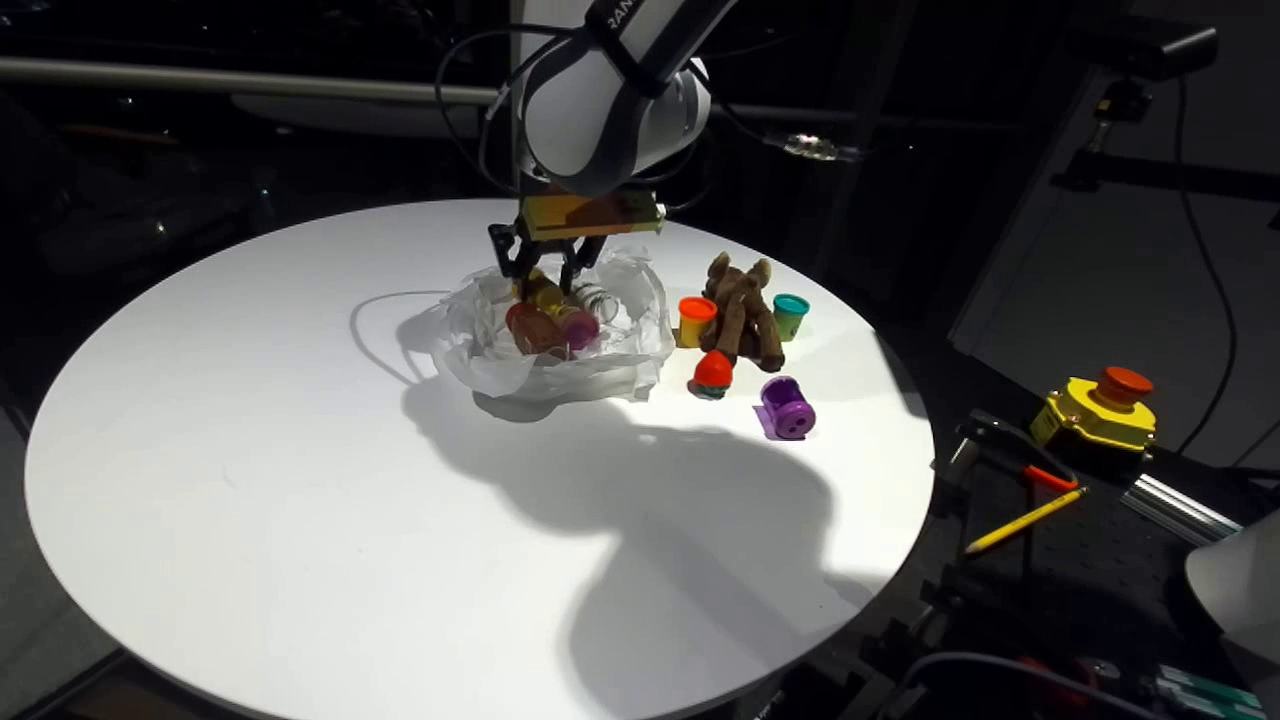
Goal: Put all the objects on the table in the white plastic bag
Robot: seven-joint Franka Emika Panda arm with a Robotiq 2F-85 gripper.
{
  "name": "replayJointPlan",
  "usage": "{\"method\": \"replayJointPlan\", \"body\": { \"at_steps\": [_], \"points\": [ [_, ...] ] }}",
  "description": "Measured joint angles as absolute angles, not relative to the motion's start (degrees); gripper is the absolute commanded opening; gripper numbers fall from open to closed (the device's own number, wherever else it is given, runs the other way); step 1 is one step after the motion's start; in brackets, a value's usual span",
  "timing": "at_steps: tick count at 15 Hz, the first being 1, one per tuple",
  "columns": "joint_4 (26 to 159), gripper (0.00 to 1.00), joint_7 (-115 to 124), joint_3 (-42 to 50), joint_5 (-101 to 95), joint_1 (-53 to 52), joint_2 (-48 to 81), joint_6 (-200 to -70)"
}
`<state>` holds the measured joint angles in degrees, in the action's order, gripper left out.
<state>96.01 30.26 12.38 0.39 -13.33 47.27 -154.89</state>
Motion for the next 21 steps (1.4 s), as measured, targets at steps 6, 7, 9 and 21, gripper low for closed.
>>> {"method": "replayJointPlan", "body": {
  "at_steps": [6,7,9,21],
  "points": [
    [96.0,1.00,30.4,13.1,0.4,-13.3,46.8,-157.6],
    [96.5,1.00,30.3,13.0,0.4,-13.3,46.3,-157.8],
    [98.9,1.00,29.9,12.5,0.4,-13.4,44.2,-157.1],
    [133.4,1.00,25.9,4.3,4.9,-10.0,13.3,-146.6]
  ]
}}
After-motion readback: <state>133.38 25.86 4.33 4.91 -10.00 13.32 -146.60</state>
